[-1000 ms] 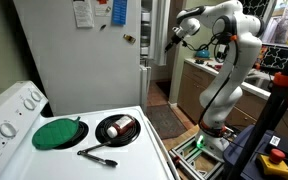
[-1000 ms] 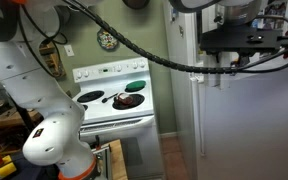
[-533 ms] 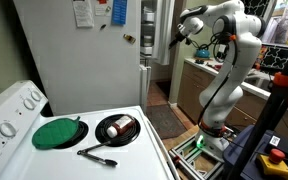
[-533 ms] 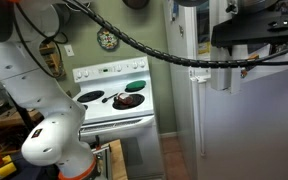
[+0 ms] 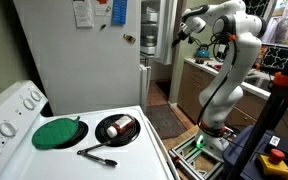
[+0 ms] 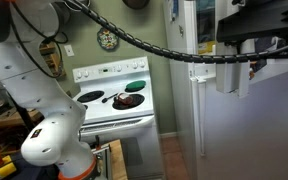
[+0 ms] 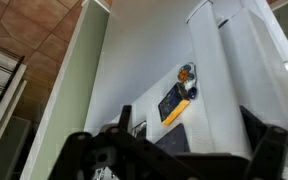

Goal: Take the container out of the top refrigerator door and put it on the stovetop

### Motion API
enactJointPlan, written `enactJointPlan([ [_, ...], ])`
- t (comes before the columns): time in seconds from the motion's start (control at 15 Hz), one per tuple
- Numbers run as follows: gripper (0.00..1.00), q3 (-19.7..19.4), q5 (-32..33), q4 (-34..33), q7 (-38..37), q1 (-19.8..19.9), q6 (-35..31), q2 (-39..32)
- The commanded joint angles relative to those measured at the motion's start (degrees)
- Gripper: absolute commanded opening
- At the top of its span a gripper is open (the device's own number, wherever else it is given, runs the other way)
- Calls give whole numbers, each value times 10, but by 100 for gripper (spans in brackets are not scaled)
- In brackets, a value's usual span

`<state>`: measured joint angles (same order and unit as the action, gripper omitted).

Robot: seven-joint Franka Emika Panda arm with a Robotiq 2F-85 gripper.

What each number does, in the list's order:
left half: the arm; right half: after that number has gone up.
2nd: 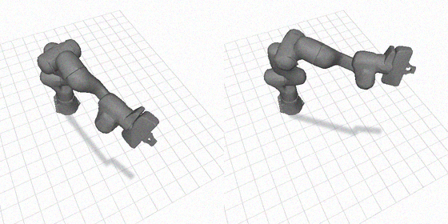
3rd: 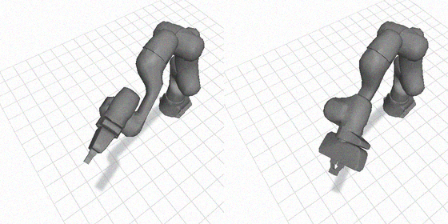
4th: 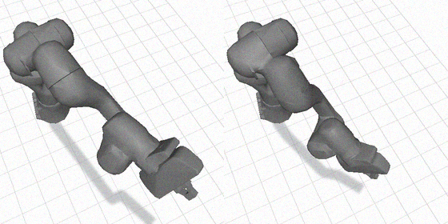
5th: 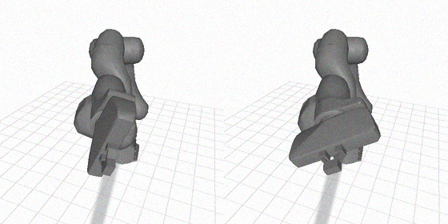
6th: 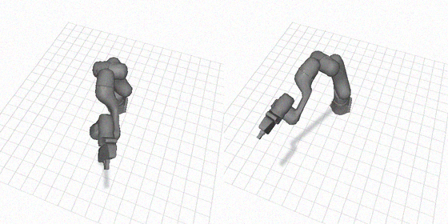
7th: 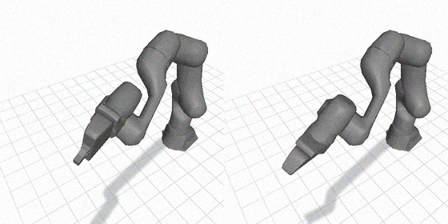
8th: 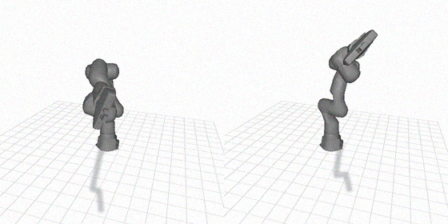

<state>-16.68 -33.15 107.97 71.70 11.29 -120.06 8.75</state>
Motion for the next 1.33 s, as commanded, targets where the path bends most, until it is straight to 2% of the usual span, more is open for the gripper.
enactJointPlan([
  [0.0,100,-3,48,-32,-23,3,27,10],
  [0.07,100,-2,63,-37,-28,3,29,15],
  [0.13,100,-6,33,-26,-11,-4,11,4],
  [0.93,100,-10,62,-50,-28,0,19,8],
  [1.27,100,-27,121,-101,-60,17,110,2],
])
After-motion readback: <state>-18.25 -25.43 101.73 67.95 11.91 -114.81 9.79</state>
